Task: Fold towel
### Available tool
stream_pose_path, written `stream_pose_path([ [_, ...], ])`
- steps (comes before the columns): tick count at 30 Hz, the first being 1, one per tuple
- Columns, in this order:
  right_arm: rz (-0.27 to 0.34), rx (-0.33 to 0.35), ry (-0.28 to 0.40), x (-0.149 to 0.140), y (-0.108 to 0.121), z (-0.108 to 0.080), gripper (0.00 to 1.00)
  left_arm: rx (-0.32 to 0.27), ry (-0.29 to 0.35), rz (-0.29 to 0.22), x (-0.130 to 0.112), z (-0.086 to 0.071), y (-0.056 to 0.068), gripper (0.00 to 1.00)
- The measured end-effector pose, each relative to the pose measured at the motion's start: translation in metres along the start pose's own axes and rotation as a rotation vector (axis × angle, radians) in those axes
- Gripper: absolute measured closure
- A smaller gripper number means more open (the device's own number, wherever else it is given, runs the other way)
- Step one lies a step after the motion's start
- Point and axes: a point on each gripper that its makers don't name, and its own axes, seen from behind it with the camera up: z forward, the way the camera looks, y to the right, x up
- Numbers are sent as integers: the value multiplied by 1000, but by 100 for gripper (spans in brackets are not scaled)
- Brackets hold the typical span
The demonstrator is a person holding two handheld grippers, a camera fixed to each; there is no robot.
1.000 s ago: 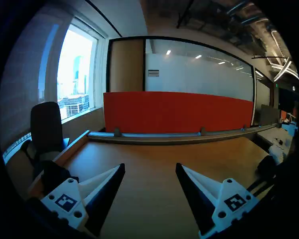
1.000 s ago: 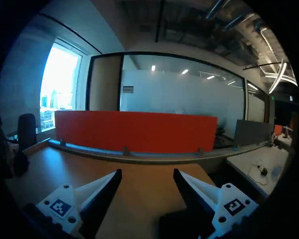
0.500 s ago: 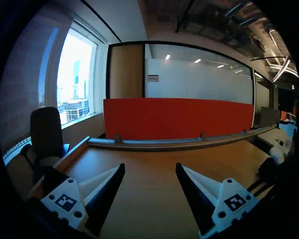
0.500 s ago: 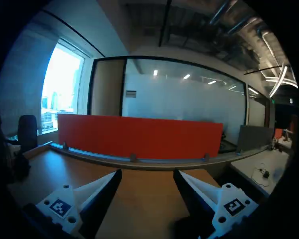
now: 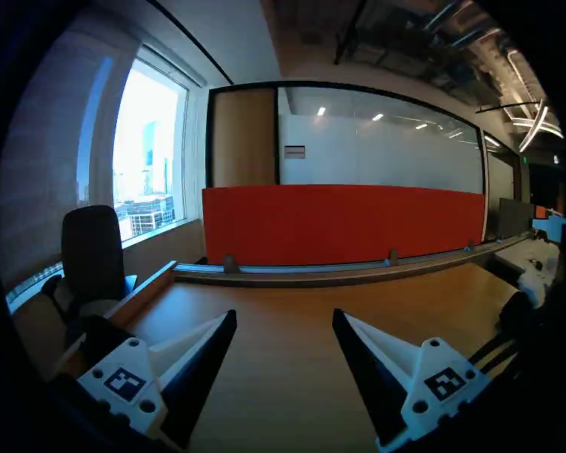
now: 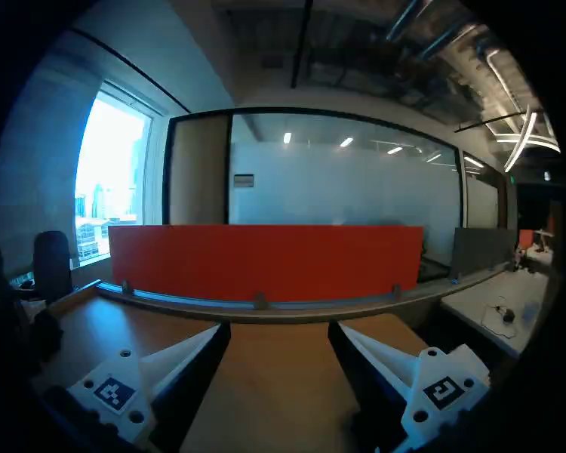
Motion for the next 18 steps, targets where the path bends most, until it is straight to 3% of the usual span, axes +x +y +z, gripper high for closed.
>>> stream_pose_path([
  [8,26,-15,0,-7,-1,-4,0,9,36,-26,-17,3,-8,6],
  [18,1,-29,14,-10,-5,-7,0,5,76,-19,-44,7,-9,6],
])
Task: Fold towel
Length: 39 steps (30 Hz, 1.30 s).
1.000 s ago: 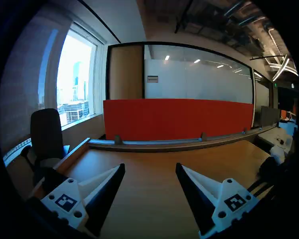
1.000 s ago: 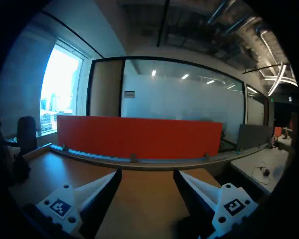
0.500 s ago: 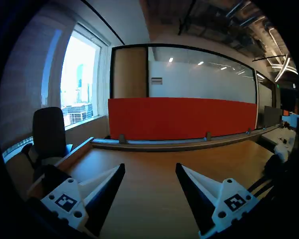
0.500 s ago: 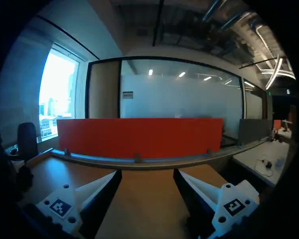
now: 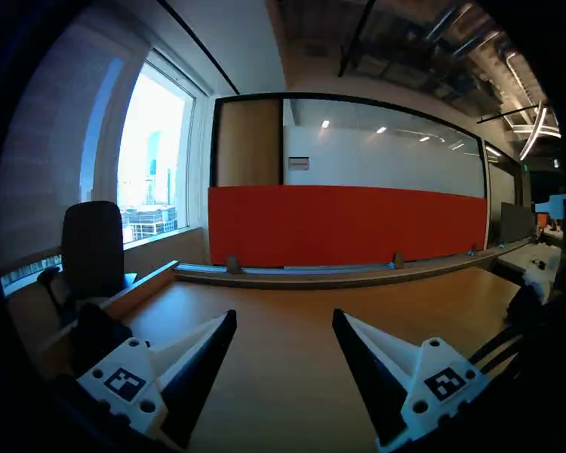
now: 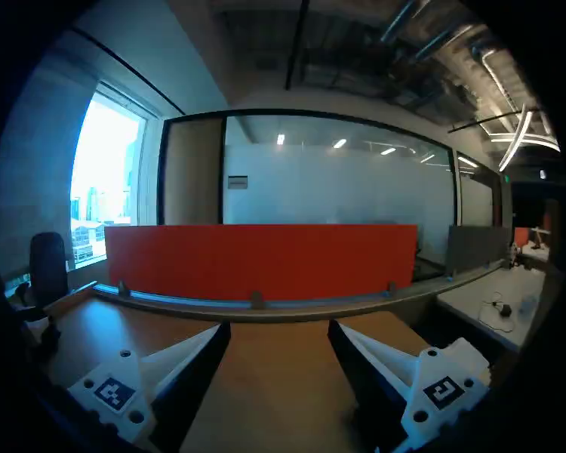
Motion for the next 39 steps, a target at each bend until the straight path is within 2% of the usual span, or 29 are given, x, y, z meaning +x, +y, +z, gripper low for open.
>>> stream_pose_path([
  [11,12,2,19,-19,-9,2,0,3,40,-13,-35,1,3,6],
  [23,15,-5,36,-52,-2,7,0,15,57,-17,-79,5,6,6],
  [30,26,2,27,-71,-1,12,0,27,59,-14,-90,5,3,6],
  [39,27,5,26,-75,1,13,0,36,66,-4,-96,3,0,6],
])
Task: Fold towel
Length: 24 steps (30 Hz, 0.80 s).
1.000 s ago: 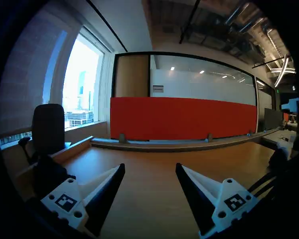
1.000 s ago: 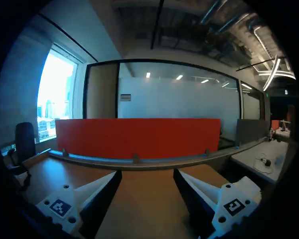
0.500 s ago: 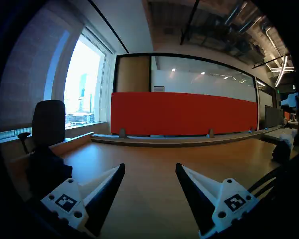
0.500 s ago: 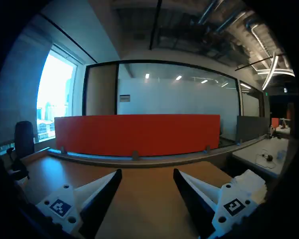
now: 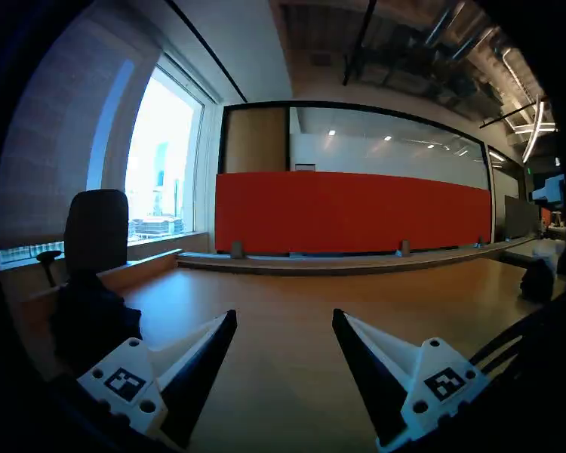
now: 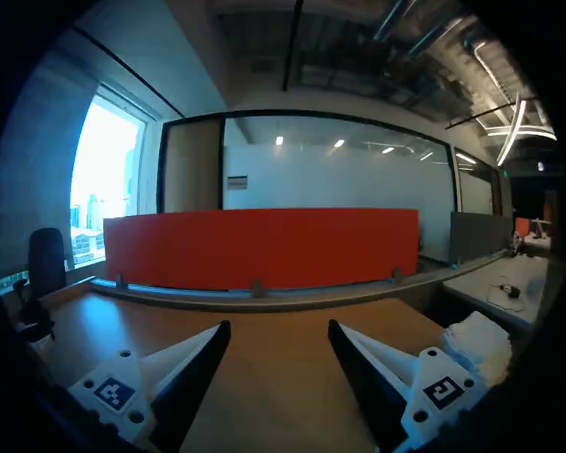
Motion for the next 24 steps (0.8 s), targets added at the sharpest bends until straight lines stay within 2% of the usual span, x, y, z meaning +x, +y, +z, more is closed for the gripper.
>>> stream_pose_path([
  [17,10,-2,8,1,5,-3,0,0,21,14,3,-2,0,6],
  [24,-3,3,34,9,8,-1,0,1,21,16,3,-3,0,6],
])
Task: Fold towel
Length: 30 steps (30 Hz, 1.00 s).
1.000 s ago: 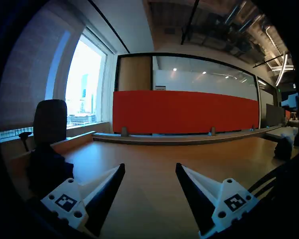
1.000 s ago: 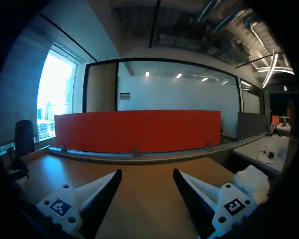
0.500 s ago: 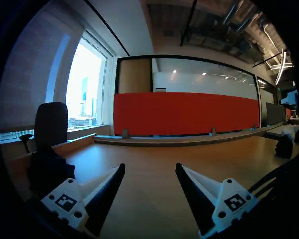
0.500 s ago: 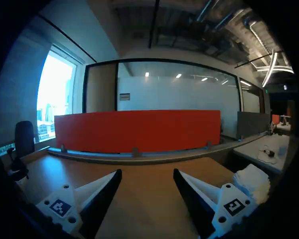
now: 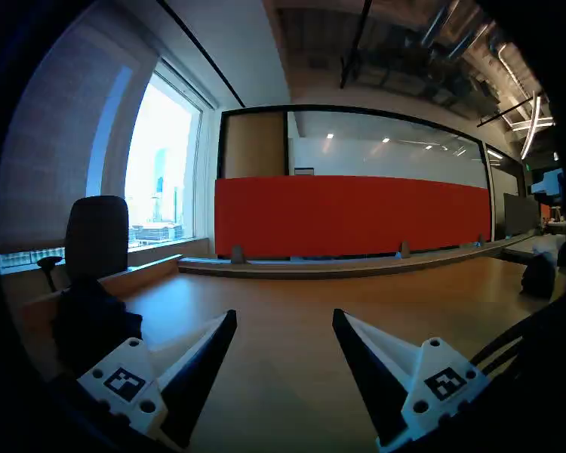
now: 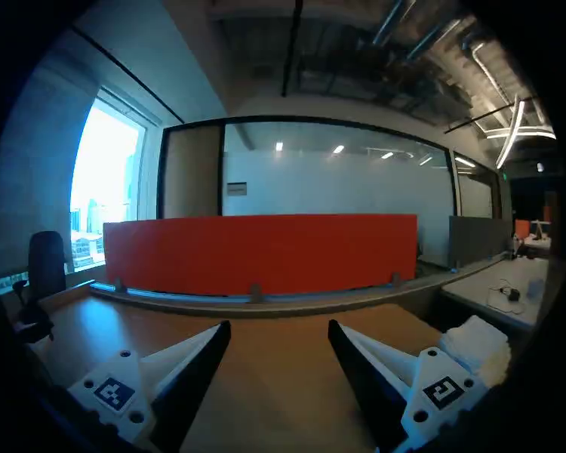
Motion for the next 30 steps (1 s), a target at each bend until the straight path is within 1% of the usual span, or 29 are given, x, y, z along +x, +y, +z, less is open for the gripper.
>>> stream_pose_path([
  [8,-9,8,41,5,6,2,0,0,0,0,1,0,0,6],
  [11,-16,9,49,-4,8,3,0,0,-1,0,1,0,0,6],
  [20,-27,23,39,-51,14,-1,0,0,0,0,1,0,1,6],
  [26,-2,21,30,-84,21,1,0,0,-1,0,1,0,1,6],
  [30,0,29,25,-101,25,4,0,0,-1,0,2,-1,1,6],
])
